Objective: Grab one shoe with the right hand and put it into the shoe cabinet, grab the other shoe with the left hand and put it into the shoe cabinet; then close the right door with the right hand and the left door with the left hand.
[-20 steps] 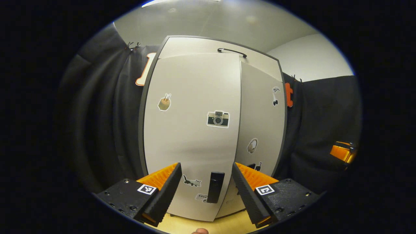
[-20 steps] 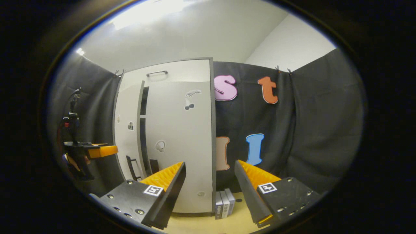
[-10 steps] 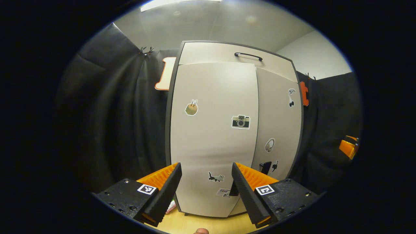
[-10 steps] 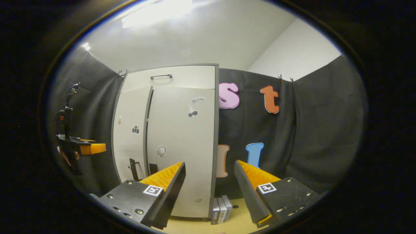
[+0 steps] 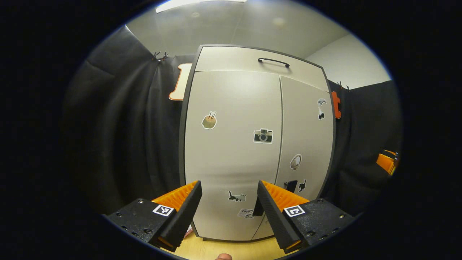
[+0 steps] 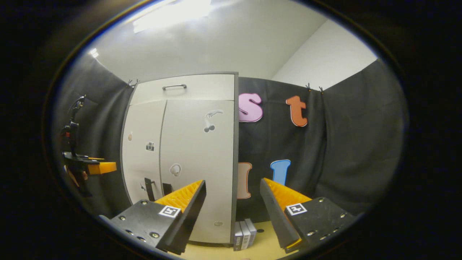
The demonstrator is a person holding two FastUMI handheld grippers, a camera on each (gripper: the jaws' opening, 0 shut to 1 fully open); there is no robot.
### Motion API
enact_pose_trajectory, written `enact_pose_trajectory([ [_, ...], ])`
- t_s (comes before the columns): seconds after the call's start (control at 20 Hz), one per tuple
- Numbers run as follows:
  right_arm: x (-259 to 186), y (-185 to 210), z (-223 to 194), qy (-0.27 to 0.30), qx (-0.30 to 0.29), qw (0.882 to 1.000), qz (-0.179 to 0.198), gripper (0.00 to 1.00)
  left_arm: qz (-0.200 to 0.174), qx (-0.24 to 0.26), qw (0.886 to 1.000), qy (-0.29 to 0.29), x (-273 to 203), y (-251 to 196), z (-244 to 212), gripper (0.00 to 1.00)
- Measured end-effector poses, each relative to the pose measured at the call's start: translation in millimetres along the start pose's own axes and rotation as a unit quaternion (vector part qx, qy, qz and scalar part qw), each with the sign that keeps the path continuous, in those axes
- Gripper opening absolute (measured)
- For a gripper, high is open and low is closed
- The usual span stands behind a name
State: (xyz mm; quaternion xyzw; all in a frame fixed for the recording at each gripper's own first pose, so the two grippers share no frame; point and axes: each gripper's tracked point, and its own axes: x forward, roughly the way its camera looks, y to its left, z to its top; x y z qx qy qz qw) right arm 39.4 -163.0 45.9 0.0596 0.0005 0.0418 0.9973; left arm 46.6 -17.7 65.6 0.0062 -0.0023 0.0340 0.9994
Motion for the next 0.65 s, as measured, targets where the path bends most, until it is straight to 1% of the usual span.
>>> enact_pose_trajectory([
  [0.05, -0.1, -2.6, -0.6, -0.002, 0.008, 1.0, -0.003, 0.87, -0.008, -0.002, 1.0, -0.003, 2.4, -6.3, 0.1, 0.95],
  [0.1, -0.7, -6.9, -2.0, -0.003, 0.015, 1.0, -0.007, 0.91, -0.018, -0.004, 1.0, -0.007, 5.6, -14.3, 0.0, 0.95],
  [0.15, -1.1, -10.0, -4.9, -0.001, 0.017, 1.0, -0.011, 0.87, -0.025, -0.004, 1.0, -0.007, 8.2, -21.4, -1.2, 0.95],
  [0.2, -2.2, -12.6, -8.8, 0.002, 0.017, 1.0, -0.012, 0.91, -0.029, -0.004, 1.0, -0.008, 11.4, -27.3, -1.3, 0.95],
  [0.35, -8.2, -21.5, -19.3, 0.009, 0.007, 1.0, -0.015, 0.91, -0.031, -0.003, 0.999, -0.014, 21.2, -45.4, 3.1, 0.95],
  [0.4, -10.5, -25.0, -20.7, 0.01, 0.004, 1.0, -0.015, 0.87, -0.034, -0.004, 0.999, -0.019, 22.8, -53.6, 5.6, 0.95],
  [0.45, -12.7, -28.7, -22.7, 0.013, 0.001, 1.0, -0.015, 0.91, -0.038, -0.005, 0.999, -0.022, 24.0, -62.6, 8.0, 0.95],
  [0.65, -19.3, -44.6, -24.5, 0.018, -0.01, 1.0, -0.01, 0.91, -0.05, -0.004, 0.998, -0.029, 20.9, -92.7, 9.5, 0.95],
])
